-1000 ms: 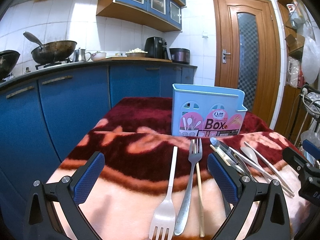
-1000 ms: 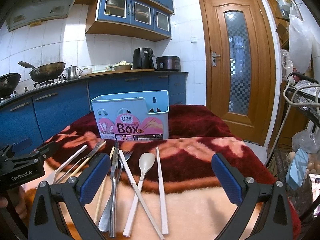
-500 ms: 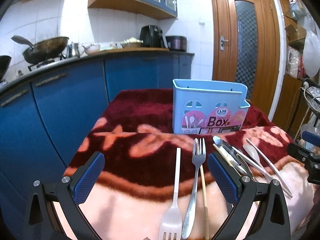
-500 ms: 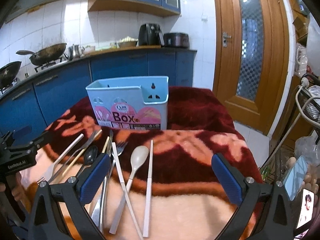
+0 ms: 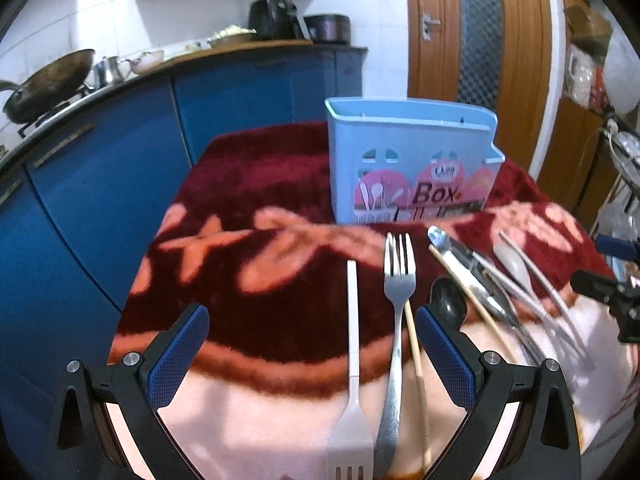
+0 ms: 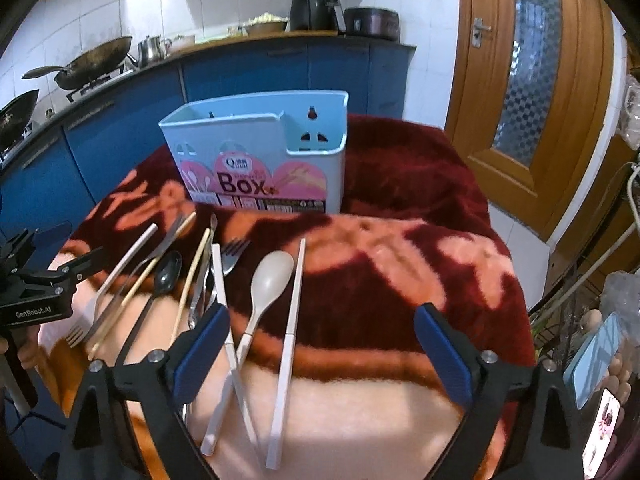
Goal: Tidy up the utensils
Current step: 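Grasp the white plastic fork with the left tool while the right tool grasps a white chopstick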
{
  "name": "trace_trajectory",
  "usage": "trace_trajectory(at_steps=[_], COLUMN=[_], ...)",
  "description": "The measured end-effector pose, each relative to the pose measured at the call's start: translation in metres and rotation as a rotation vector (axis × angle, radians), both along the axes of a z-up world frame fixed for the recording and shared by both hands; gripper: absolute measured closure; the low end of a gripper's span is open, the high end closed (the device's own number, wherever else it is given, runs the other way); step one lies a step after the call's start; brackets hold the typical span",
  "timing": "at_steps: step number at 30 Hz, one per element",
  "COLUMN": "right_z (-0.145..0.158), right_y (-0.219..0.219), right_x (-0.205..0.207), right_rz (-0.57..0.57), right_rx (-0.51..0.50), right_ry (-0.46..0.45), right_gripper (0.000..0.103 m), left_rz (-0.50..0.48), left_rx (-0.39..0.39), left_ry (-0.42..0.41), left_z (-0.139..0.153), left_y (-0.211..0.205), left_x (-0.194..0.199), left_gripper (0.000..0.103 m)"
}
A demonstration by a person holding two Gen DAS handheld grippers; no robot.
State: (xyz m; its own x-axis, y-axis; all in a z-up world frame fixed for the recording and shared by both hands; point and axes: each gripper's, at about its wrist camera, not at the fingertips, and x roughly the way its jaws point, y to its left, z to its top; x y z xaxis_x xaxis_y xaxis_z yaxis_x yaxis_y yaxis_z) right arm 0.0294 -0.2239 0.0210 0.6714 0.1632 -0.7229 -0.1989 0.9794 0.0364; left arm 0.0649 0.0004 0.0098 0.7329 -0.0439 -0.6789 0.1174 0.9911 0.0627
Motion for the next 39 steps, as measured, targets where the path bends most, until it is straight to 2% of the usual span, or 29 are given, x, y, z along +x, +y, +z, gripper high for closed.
trace_trajectory(at_steps=[3, 8, 10, 13, 17, 22, 27, 36, 39], right_z=[-0.003, -0.009, -0.011, -0.014, -0.016, -0.016, -0.025, -0.026, -0.027], right_y=[-0.005, -0.01, -0.01, -0.009, -0.005, 0.007, 0.013, 0.024, 0.028], right_x=[0.008, 0.021, 0.025, 0.03, 0.033, 0.032, 0.039, 0.055, 0.062], right_rz=[-0.001, 0.003, 0.008, 0.025, 0.06, 0.104, 0.111, 0.14, 0.144], right_rx=[0.006, -0.014, -0.026, -0.012, 0.011, -0.012, -0.045, -0.109, -0.114], right_ry=[0.054, 0.127, 0.152, 0.197, 0.237, 0.254, 0.297, 0.39, 0.417], right_gripper=[0.022, 0.038, 0.047, 0.058, 0.064, 0.068, 0.074, 0.076, 0.082], left_rz=[-0.024, -0.065, -0.079, -0.1, -0.118, -0.125, -0.131, -0.14, -0.148], left_rx=[0.02, 0.009, -0.016, -0.047, -0.077, -0.102, -0.067, 0.018, 0.025], left_ry=[0.043, 0.159, 0.215, 0.27, 0.318, 0.326, 0.358, 0.457, 0.476], left_z=[-0.004, -0.013, -0.017, -0.02, -0.022, -0.016, -0.023, -0.02, -0.019], left_y=[-0.002, -0.002, -0.001, -0.001, 0.0, 0.005, 0.003, -0.004, -0.005], left_x=[0.005, 0.017, 0.022, 0.027, 0.031, 0.033, 0.035, 0.037, 0.037], left_gripper=[0.003, 0.026, 0.037, 0.047, 0.055, 0.07, 0.072, 0.072, 0.08])
